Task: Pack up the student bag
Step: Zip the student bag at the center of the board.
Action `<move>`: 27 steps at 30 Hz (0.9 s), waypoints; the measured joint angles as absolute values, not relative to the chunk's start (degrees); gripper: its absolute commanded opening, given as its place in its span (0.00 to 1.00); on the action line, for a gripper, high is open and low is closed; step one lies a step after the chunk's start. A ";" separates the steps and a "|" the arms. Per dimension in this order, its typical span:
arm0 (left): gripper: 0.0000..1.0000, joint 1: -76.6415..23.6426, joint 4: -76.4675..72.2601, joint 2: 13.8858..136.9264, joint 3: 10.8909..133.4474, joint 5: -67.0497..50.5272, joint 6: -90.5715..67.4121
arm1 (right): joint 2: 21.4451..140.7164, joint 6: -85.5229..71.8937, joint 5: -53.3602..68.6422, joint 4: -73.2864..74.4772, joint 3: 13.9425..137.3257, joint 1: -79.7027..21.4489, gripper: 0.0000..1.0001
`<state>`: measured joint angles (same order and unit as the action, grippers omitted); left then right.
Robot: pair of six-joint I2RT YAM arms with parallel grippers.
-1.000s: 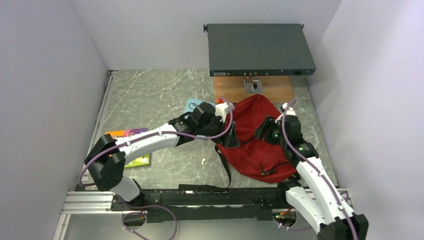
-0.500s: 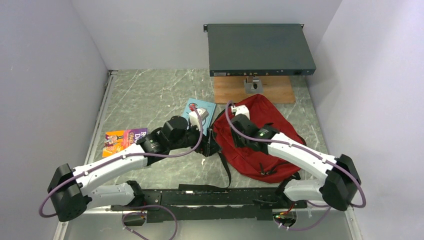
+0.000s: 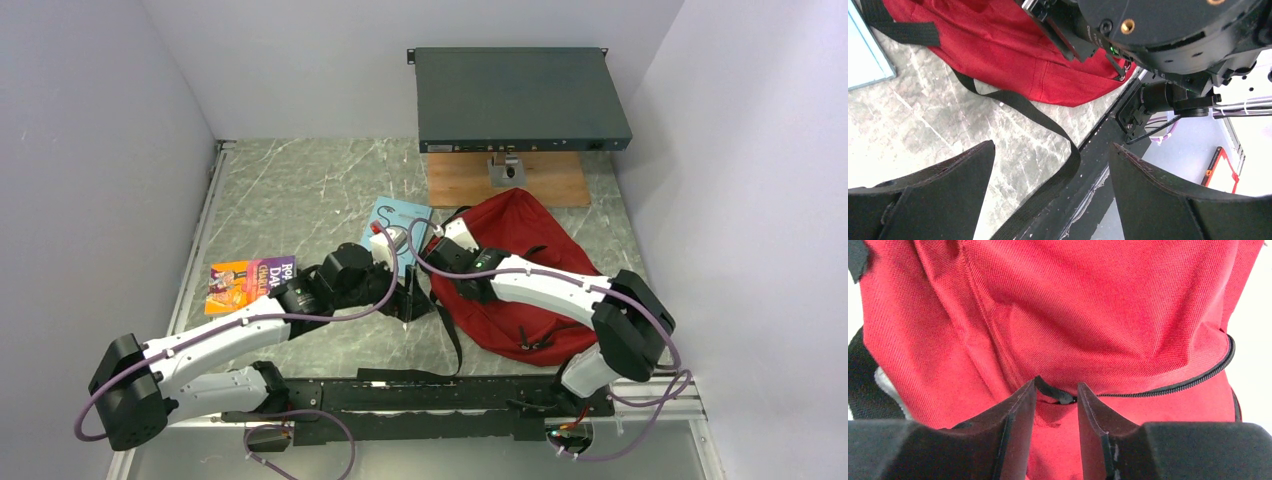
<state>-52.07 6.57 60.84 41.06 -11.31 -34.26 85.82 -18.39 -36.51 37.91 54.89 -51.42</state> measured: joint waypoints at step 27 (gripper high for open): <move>0.88 -51.83 0.10 65.56 37.91 -14.83 -38.81 | 89.19 -16.78 -39.99 31.05 51.99 -51.16 0.17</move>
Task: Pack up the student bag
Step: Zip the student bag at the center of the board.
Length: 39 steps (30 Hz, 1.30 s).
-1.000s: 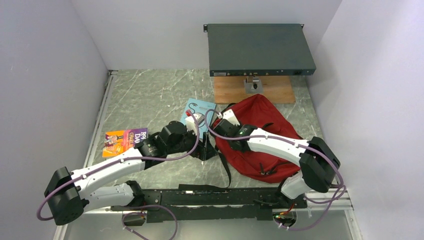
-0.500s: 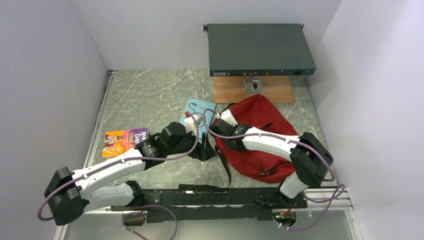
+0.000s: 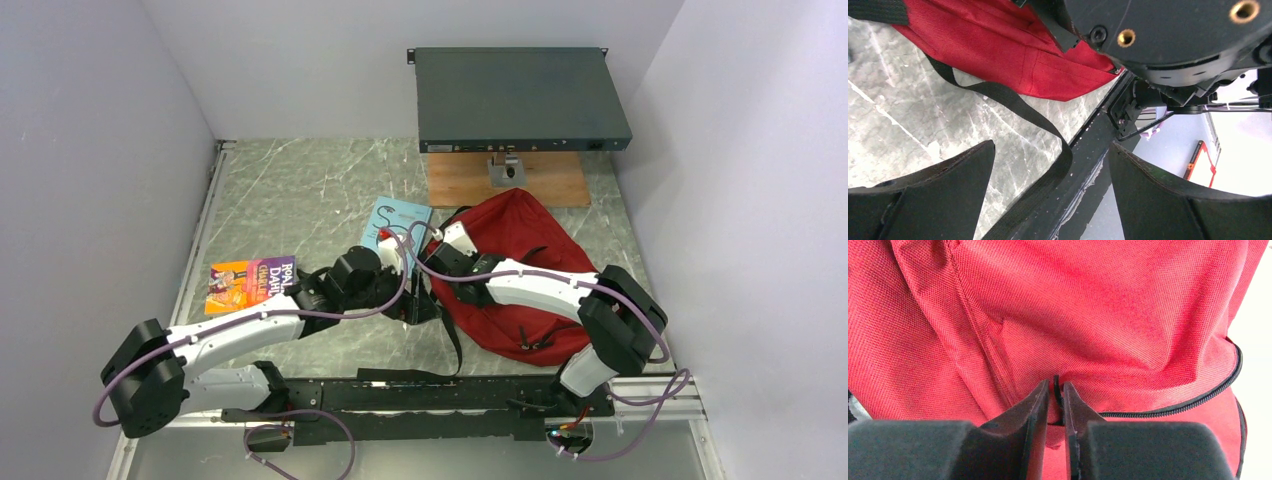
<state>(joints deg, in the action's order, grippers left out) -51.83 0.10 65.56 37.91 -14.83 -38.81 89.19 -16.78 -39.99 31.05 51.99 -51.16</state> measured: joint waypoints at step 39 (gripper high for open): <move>0.60 -62.08 -29.30 102.94 53.58 -3.38 -41.32 | 57.21 -31.20 -8.58 23.75 37.01 -31.35 0.00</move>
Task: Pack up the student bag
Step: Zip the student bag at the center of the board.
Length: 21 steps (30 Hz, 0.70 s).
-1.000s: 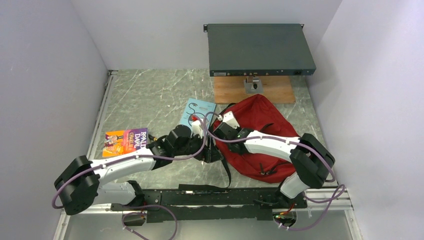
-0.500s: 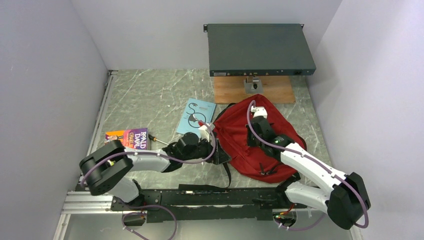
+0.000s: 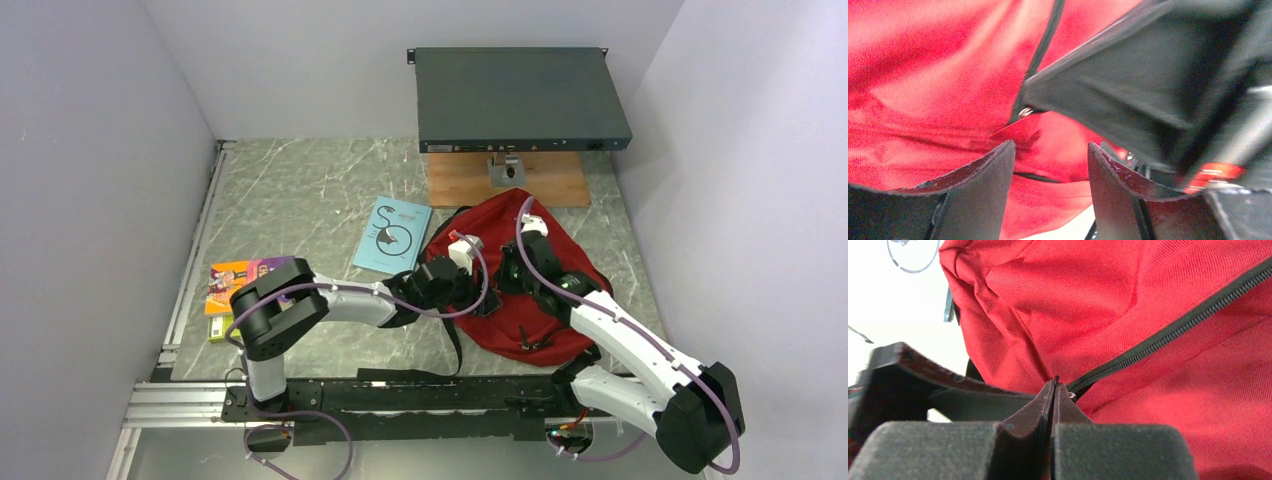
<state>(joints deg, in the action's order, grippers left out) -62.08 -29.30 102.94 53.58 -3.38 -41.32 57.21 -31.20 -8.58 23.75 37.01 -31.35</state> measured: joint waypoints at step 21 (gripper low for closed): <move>0.53 -63.31 -27.31 110.52 56.93 -0.99 -41.56 | 52.12 -43.70 -7.79 28.16 37.67 -29.54 0.00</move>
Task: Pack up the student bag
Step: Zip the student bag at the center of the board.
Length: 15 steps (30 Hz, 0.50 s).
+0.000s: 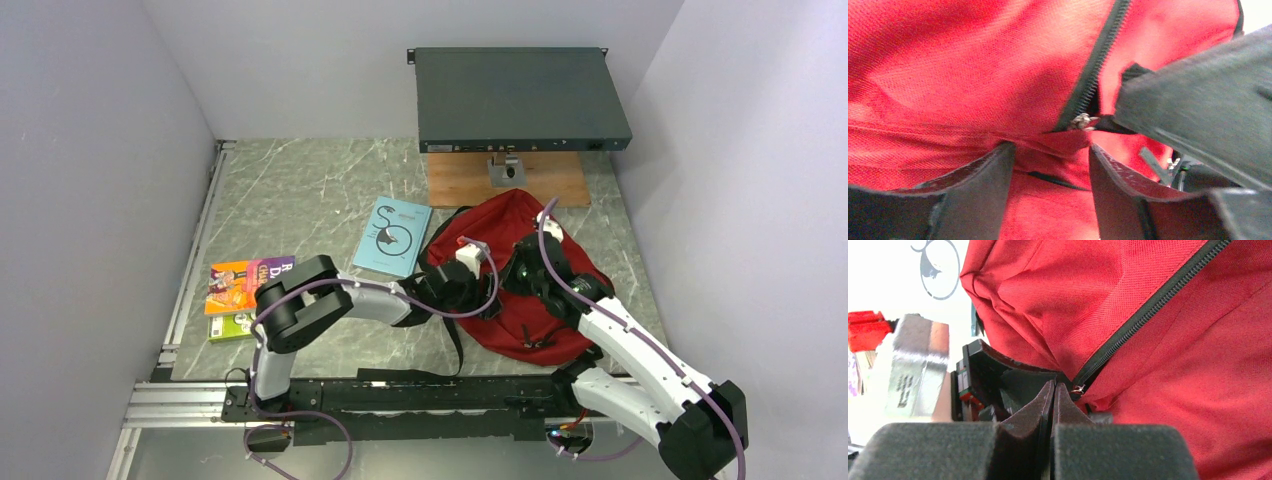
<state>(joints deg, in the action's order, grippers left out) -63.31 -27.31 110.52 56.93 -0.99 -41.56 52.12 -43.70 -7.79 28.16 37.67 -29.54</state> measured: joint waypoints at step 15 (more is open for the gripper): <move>0.00 -61.78 -26.96 112.36 57.74 -2.15 -44.75 | 54.83 -40.10 -8.08 34.06 42.52 -18.06 0.00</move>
